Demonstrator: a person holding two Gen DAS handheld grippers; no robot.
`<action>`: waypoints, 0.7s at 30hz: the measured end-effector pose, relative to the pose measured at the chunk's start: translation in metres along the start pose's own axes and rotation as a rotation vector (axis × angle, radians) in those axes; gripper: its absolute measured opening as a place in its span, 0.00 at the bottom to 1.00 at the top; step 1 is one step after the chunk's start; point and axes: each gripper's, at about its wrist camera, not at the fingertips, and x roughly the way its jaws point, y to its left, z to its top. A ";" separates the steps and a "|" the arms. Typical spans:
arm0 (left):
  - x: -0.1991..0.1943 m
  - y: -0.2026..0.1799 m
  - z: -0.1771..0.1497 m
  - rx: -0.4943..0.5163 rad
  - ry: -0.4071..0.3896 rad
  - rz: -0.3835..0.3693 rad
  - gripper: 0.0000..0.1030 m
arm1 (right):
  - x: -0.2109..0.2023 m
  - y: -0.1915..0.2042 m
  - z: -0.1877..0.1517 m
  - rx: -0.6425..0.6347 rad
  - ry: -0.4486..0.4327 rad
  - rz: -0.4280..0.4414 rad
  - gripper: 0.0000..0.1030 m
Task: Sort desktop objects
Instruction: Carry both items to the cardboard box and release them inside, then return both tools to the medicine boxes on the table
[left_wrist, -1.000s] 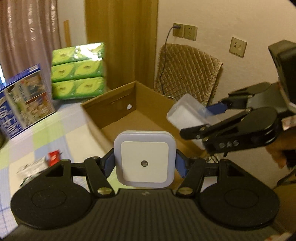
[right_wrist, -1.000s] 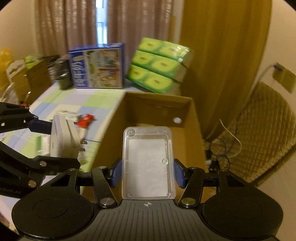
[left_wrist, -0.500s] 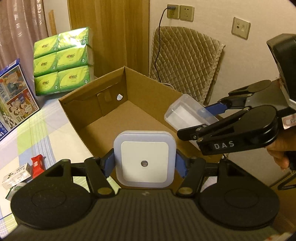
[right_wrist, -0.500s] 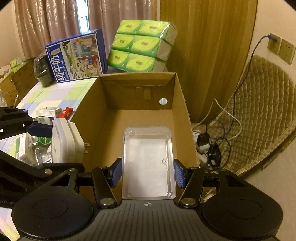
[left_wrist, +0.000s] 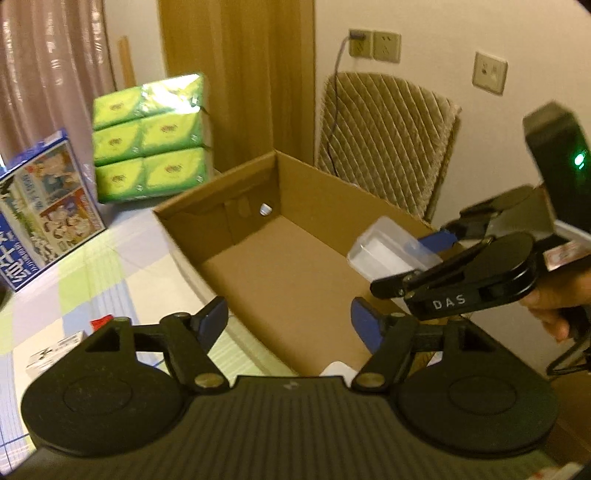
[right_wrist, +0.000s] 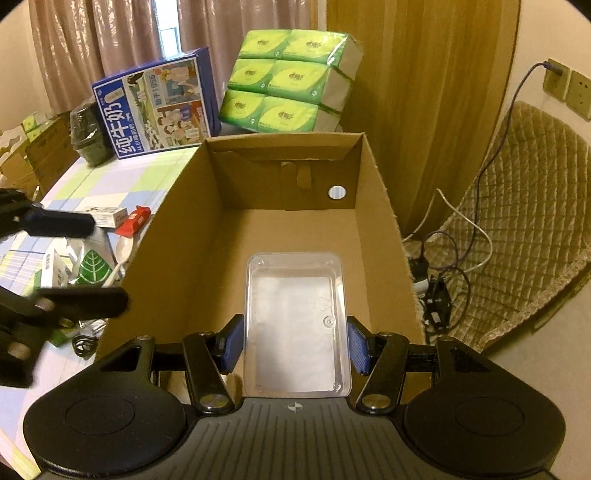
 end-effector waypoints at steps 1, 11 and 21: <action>-0.005 0.003 -0.002 -0.007 -0.008 0.005 0.71 | 0.001 0.002 0.001 0.000 0.003 0.004 0.53; -0.051 0.044 -0.035 -0.125 -0.026 0.057 0.72 | -0.021 0.015 0.004 0.016 -0.057 0.027 0.75; -0.125 0.098 -0.097 -0.221 -0.026 0.200 0.81 | -0.077 0.076 -0.005 -0.044 -0.199 0.090 0.94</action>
